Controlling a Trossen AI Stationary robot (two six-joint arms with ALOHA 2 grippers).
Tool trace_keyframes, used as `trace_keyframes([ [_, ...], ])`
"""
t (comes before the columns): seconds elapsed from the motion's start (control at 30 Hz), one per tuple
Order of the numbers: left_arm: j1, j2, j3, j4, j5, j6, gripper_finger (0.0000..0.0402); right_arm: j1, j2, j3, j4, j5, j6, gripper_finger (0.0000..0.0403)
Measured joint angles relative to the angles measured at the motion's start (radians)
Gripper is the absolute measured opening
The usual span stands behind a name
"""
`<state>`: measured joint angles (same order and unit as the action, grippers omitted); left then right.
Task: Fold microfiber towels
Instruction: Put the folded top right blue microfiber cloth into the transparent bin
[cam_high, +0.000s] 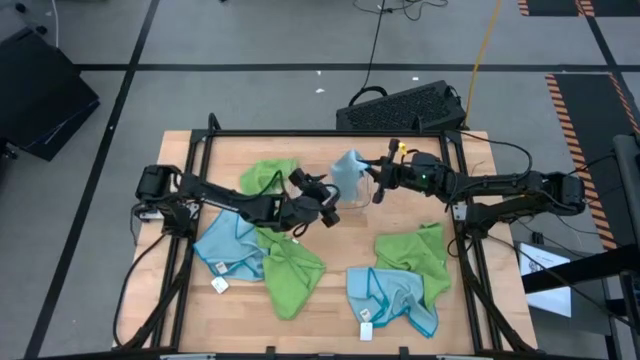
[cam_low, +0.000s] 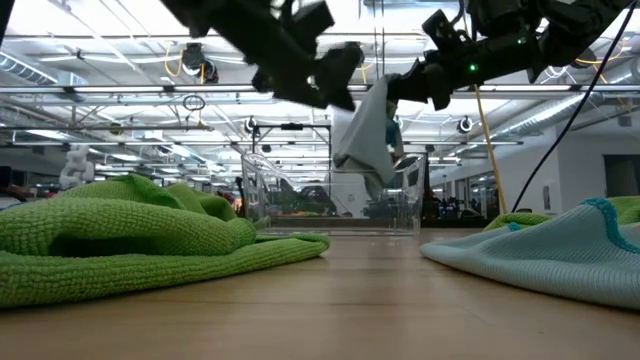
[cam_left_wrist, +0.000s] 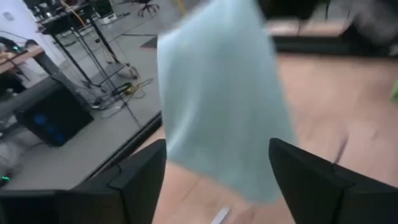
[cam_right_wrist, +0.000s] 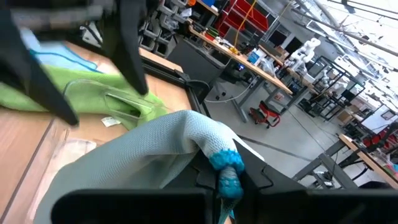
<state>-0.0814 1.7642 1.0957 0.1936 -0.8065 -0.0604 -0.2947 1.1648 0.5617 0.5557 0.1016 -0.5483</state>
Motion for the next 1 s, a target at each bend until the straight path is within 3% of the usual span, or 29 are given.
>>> trace_keyframes([
  [0.17, 0.018, 0.008, -0.059, 0.121, 0.142, 0.008, 0.0292, 0.0, 0.0, 0.0, 0.005, 0.001, 0.014, 0.0011],
  [0.37, 0.034, 0.043, -0.07, 0.279, 0.186, 0.049, 0.0275, 0.0, 0.0, 0.0, 0.01, 0.001, 0.039, 0.0011],
  [0.53, 0.068, 0.103, -0.069, 0.311, 0.202, 0.053, 0.0286, 0.0, 0.0, 0.0, 0.021, 0.002, 0.043, 0.0011],
  [0.7, 0.08, 0.133, -0.07, 0.335, 0.106, 0.064, 0.0279, 0.0, 0.0, 0.0, 0.02, 0.002, 0.073, 0.0011],
  [0.87, 0.093, 0.133, -0.07, 0.353, 0.058, 0.075, 0.0216, 0.0, 0.0, 0.0, 0.008, 0.002, 0.084, 0.0011],
  [1.0, 0.096, 0.132, -0.07, 0.353, 0.055, 0.128, 0.0126, 0.0, 0.0, 0.0, -0.007, 0.002, 0.085, 0.0011],
])
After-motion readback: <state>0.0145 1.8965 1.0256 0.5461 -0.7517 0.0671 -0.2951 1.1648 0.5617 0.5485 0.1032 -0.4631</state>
